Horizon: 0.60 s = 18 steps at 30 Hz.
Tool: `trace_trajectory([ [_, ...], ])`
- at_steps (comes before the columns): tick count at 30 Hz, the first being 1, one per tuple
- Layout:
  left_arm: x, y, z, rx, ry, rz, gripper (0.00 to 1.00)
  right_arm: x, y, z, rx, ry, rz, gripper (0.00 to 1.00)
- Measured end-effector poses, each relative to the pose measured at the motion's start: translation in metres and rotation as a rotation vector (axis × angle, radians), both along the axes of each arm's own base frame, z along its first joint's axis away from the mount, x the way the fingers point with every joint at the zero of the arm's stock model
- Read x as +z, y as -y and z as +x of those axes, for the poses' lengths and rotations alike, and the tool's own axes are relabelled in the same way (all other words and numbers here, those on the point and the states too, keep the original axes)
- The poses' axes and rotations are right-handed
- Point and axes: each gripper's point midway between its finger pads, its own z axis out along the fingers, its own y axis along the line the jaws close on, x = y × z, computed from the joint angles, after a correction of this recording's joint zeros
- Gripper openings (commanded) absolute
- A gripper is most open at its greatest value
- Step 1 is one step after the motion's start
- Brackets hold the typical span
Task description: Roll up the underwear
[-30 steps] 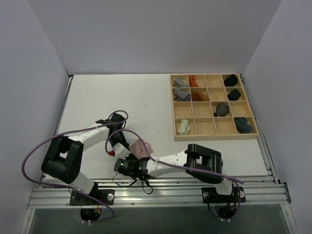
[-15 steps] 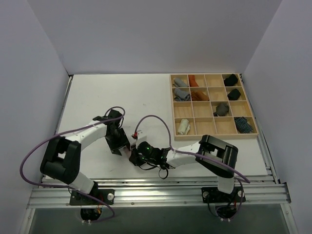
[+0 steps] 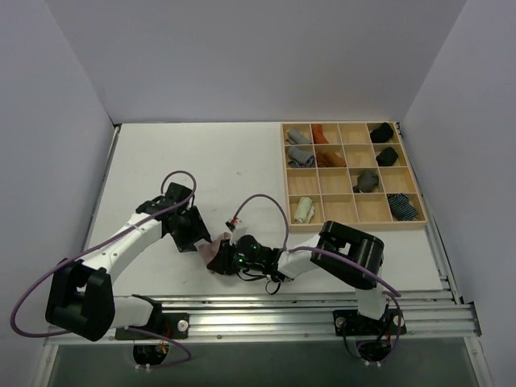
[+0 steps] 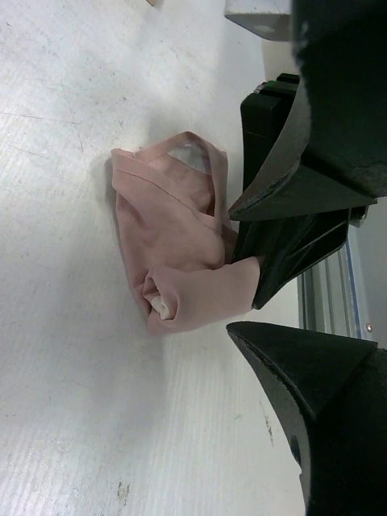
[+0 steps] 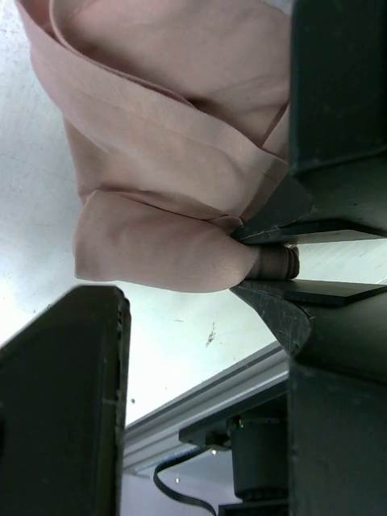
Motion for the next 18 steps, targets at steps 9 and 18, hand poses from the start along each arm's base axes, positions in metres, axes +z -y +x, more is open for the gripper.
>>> trace_trajectory([
  [9,-0.021,-0.008,-0.02,-0.001,-0.05,0.02,0.6,0.0,-0.001,-0.002,-0.004,-0.064,0.094,0.0],
  [18,-0.047,-0.004,-0.02,-0.002,-0.09,0.015,0.29,0.001,-0.003,-0.003,-0.009,-0.088,0.122,0.02],
])
